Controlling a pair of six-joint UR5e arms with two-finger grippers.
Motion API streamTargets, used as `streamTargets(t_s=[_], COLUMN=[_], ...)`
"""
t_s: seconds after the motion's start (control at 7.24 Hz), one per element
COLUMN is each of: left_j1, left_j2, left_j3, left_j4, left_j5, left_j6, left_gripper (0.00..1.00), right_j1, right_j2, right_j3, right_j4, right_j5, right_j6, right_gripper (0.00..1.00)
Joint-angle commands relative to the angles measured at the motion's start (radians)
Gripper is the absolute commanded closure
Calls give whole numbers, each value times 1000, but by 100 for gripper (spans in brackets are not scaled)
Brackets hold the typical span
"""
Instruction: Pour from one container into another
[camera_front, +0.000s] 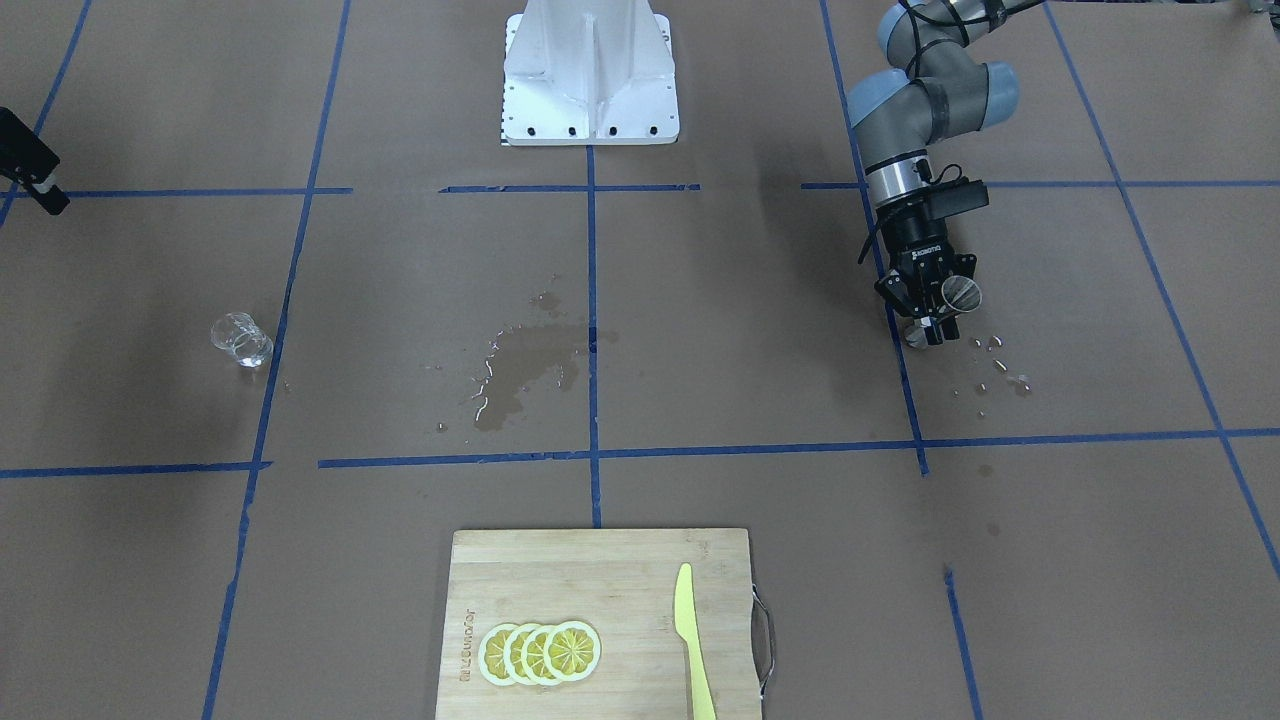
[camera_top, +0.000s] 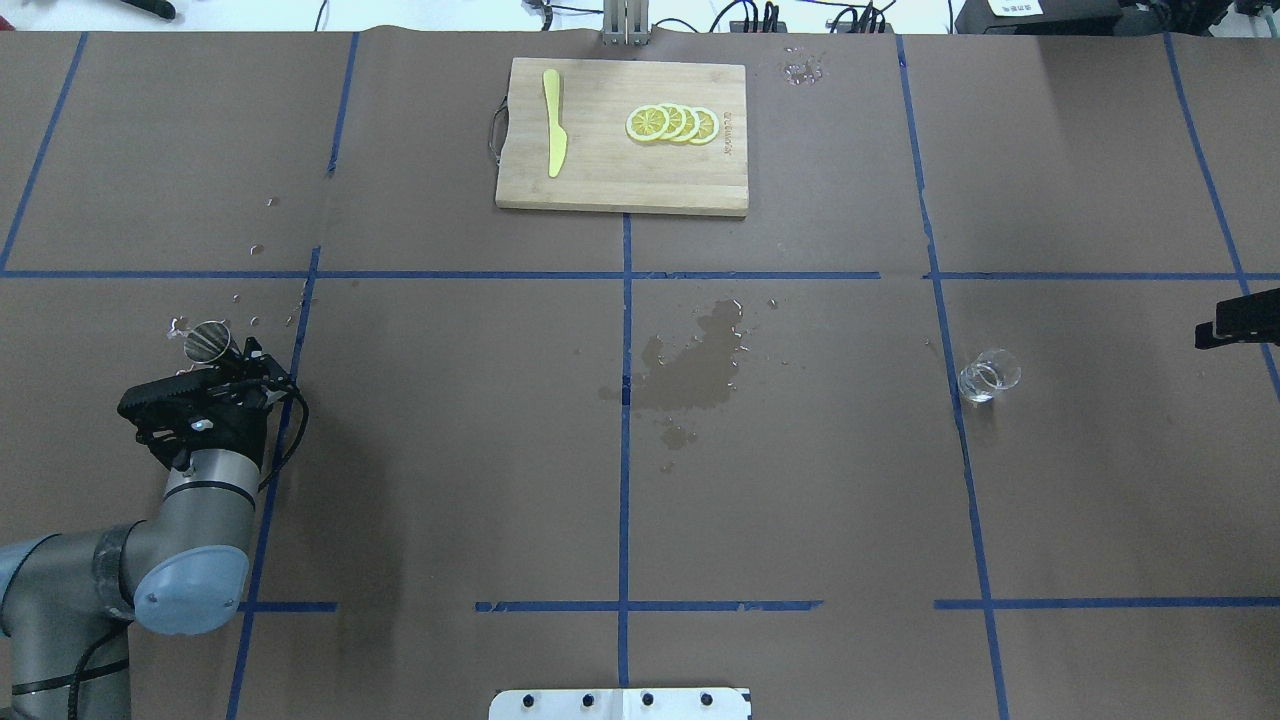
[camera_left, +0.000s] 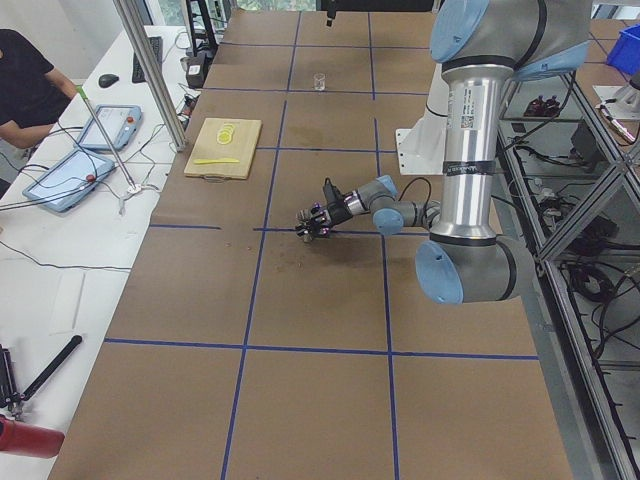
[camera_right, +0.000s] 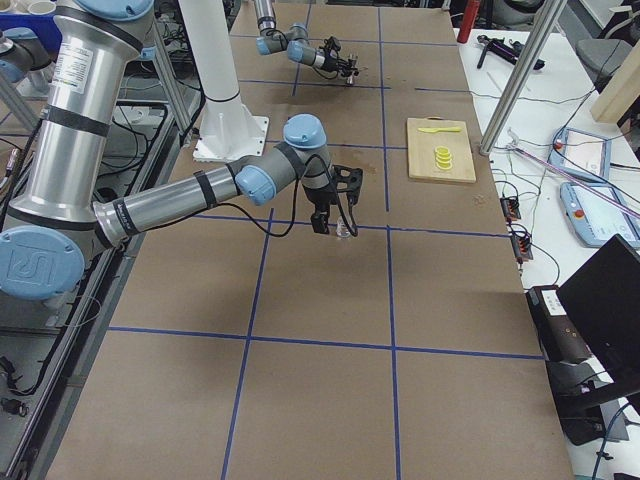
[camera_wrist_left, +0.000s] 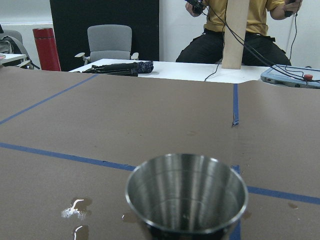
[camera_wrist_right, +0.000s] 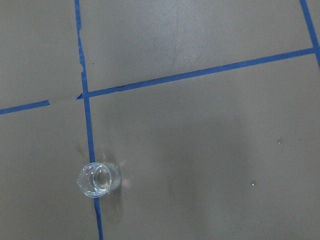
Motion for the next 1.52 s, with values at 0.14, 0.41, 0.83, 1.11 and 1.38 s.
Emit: streamTargets(t_s=[0.14, 0.41, 0.83, 1.11, 1.38], left_j1=[-8, -17, -34, -37, -48], left_j2=[15, 15, 21, 18, -17], left_j3=[-87, -130, -115, -80, -66], left_j4=[-2, -4, -246, -485, -509], left_j5=[4, 3, -4, -5, -8], left_j6=[33, 124, 279, 422, 541], left_gripper=[100, 100, 100, 100, 100], right_j1=[-92, -253, -431, -546, -611], right_j2=[-28, -57, -54, -45, -31], right_j3=[-1, -1, -24, -33, -118], right_j4=[113, 222, 365, 368, 484], right_j5=[-123, -306, -559, -734, -825], right_j6=[33, 155, 189, 195, 258], right_gripper=[1, 1, 0, 0, 0])
